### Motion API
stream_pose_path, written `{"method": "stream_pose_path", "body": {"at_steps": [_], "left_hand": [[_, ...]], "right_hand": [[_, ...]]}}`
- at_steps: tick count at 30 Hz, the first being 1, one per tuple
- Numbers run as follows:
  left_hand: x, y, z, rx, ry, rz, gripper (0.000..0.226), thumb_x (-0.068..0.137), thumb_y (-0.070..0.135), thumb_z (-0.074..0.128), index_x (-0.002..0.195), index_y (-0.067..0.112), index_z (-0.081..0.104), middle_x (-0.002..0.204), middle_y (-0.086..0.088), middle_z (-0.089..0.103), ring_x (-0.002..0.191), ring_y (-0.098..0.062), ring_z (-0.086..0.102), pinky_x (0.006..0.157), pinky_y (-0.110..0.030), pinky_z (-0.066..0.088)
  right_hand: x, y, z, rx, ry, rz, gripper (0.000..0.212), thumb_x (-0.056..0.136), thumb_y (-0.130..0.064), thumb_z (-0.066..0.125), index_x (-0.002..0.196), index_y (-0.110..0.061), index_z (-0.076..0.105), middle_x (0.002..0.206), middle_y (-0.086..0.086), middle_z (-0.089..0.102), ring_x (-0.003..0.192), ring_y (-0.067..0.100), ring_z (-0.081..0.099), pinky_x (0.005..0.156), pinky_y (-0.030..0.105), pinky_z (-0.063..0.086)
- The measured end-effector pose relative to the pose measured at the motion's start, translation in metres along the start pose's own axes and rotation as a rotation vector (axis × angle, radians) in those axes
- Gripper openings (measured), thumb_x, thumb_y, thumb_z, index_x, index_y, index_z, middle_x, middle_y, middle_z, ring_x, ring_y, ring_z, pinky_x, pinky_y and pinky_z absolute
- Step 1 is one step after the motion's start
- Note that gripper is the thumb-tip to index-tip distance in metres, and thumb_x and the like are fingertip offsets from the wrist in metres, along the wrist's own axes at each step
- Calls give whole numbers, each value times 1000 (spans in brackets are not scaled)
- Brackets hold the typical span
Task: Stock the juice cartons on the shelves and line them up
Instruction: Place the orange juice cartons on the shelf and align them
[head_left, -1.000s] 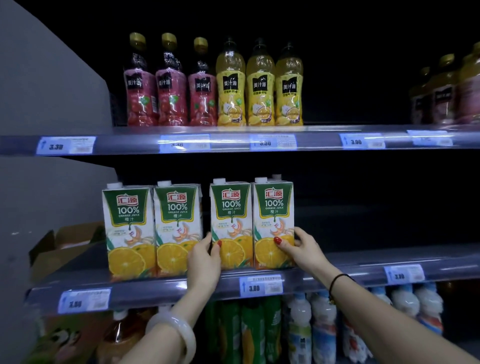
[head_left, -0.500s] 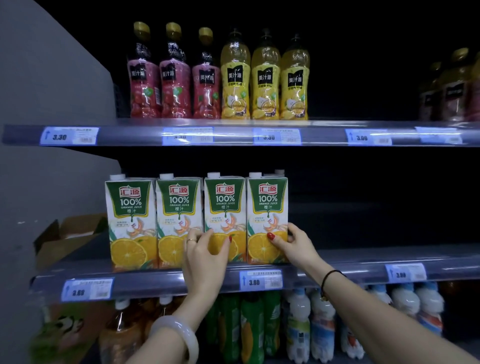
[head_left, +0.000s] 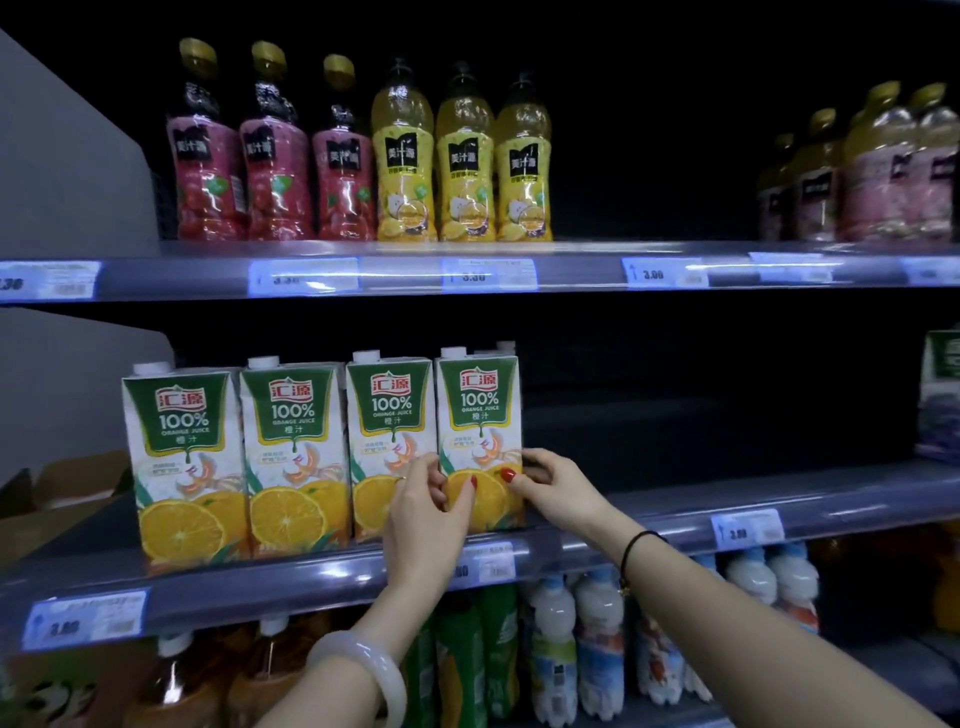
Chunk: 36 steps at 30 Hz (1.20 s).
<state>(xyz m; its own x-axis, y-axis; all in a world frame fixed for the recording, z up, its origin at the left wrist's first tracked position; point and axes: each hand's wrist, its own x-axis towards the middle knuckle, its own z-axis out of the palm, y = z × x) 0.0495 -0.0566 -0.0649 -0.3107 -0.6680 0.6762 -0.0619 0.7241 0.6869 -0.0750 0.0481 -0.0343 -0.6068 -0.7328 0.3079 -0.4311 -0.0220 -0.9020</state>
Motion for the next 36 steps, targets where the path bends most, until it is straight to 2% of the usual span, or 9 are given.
{"method": "stream_pose_path", "body": {"at_steps": [2,6,10,13,17,21,24,29,36], "left_hand": [[-5,2,5,3,-8,12,27,81,31,66,99,36,46,79,10,54,73,-4,53,57,-21,42],[-14,11,24,25,-131,30,12,84,26,62,94,29,55,79,9,59,74,-12,57,67,-32,51],[-22,28,54,122,-220,158,21,85,30,60,104,22,63,88,6,64,87,-17,59,78,-32,48],[-26,39,73,376,-118,241,25,82,34,64,103,20,69,92,2,70,93,-22,59,77,-31,44],[-37,42,94,433,43,223,17,68,22,81,84,16,76,76,2,73,73,-25,66,60,-27,51],[-46,47,116,390,-3,174,24,80,30,71,99,17,74,98,3,73,92,-18,67,77,-27,51],[-53,44,123,443,-45,192,25,82,32,68,98,15,75,100,1,73,95,-17,67,82,-24,49],[-60,40,125,424,-30,134,32,84,37,64,105,15,71,110,2,69,105,-16,62,90,-16,36],[-53,42,124,433,-56,124,38,80,46,66,100,14,72,105,4,70,101,-12,62,89,-13,37]], "right_hand": [[-1,5,-11,-53,29,18,48,89,-19,63,131,-2,48,123,14,62,114,22,59,98,37,49],[1,15,-40,-131,88,39,41,85,-23,68,122,-7,56,108,9,65,103,22,63,92,34,52],[10,25,-73,-163,91,46,39,84,-22,69,119,-9,58,109,8,64,101,19,62,91,32,50],[22,33,-95,-159,74,41,37,82,-21,70,115,-9,60,104,8,65,96,19,63,84,28,50],[41,44,-111,-158,-11,36,39,82,-22,71,117,-8,59,105,7,65,98,18,62,82,25,48],[58,49,-115,-146,-96,4,39,82,-21,70,117,-9,58,105,6,64,97,17,61,77,22,45],[65,53,-112,-117,-133,-8,41,83,-19,70,119,-6,57,107,9,63,99,18,60,79,22,43],[86,62,-106,-103,-143,3,53,81,-18,71,129,-7,50,127,15,56,114,24,55,91,26,44],[120,65,-88,-139,-207,23,85,80,-23,73,147,-10,22,150,13,34,136,27,37,111,37,33]]}}
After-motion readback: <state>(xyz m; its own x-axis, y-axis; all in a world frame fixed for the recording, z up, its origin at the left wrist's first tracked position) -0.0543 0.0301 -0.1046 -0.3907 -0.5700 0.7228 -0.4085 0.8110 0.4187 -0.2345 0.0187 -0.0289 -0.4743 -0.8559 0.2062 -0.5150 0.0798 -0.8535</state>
